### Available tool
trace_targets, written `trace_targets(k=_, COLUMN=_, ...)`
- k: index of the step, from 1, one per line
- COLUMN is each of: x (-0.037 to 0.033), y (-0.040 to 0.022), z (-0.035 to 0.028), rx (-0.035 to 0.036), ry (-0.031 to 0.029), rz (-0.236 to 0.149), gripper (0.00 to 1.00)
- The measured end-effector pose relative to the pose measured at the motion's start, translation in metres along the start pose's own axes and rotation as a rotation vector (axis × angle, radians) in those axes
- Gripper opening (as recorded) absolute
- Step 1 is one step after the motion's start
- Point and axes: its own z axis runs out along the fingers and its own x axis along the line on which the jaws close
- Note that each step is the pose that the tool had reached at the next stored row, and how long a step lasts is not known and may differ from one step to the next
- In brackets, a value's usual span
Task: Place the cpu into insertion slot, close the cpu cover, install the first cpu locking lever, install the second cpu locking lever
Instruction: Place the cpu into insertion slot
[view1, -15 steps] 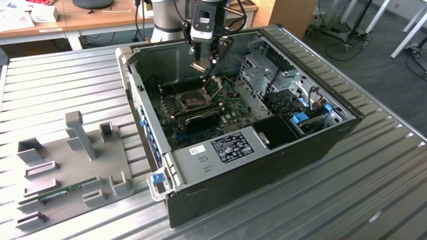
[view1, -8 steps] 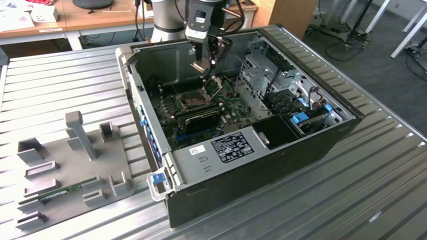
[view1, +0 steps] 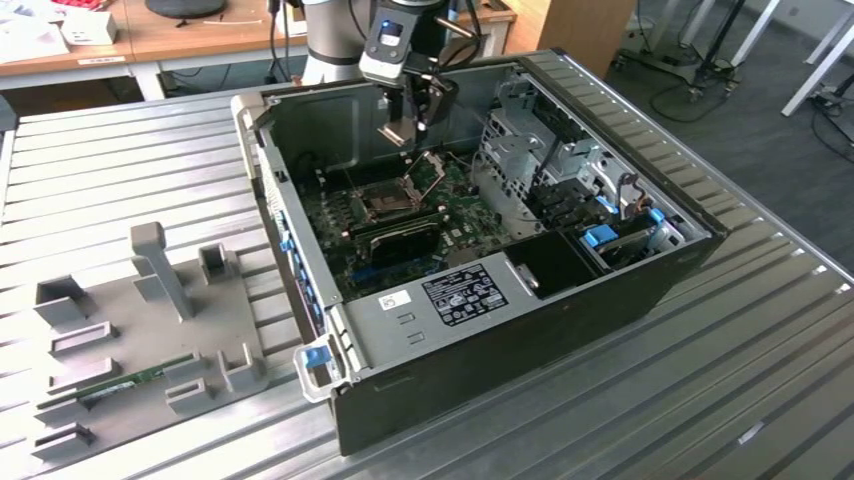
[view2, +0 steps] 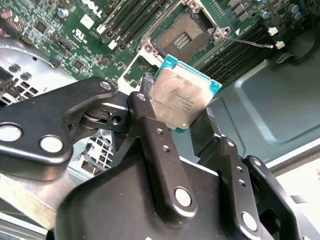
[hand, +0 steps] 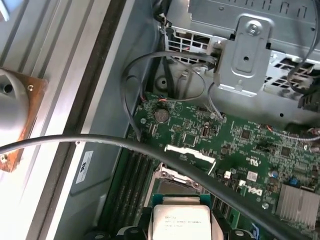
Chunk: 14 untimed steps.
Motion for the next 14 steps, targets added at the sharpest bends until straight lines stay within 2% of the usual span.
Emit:
trace_targets(k=3, x=0.0001, y=-0.0003, z=0.0003, rx=-0.0006, ry=-0.0012, rz=0.016, gripper=0.54)
trace_targets(k=14, x=0.0001, y=-0.0007, z=0.0030, rx=-0.0042, ry=-0.0183, rz=0.208, gripper=0.54)
